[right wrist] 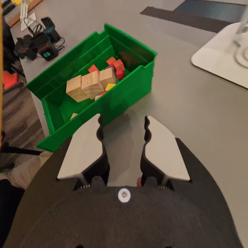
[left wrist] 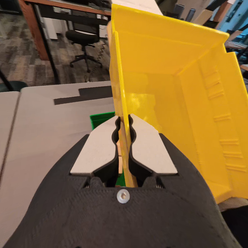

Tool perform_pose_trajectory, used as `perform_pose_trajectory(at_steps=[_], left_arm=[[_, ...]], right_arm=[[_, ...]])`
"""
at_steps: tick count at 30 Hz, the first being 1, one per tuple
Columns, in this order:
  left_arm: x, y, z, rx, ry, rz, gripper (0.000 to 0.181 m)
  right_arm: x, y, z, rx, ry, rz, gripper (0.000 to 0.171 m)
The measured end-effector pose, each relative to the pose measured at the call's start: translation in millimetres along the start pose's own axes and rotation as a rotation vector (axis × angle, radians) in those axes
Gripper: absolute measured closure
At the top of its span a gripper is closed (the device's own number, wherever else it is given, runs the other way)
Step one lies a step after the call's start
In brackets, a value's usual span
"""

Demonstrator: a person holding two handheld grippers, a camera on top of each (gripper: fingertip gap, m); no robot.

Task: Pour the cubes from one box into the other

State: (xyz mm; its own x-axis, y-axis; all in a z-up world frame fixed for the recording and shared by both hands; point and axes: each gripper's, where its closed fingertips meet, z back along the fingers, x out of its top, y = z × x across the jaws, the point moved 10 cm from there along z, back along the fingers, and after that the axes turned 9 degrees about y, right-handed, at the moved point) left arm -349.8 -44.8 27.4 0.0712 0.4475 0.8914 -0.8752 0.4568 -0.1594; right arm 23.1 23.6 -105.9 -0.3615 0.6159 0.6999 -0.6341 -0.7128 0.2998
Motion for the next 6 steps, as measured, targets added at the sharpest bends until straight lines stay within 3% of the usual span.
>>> perform_pose_trajectory(at_steps=[1,6], left_arm=[[0,-10,-12,-0.036,0.005,0.001,0.171],[-6,-85,-87,-0.187,0.052,-0.026,0.169]], right_arm=[[-6,-7,18,-0.010,-0.032,-0.024,0.118],[-50,-48,109,-0.062,-0.200,-0.200,0.121]])
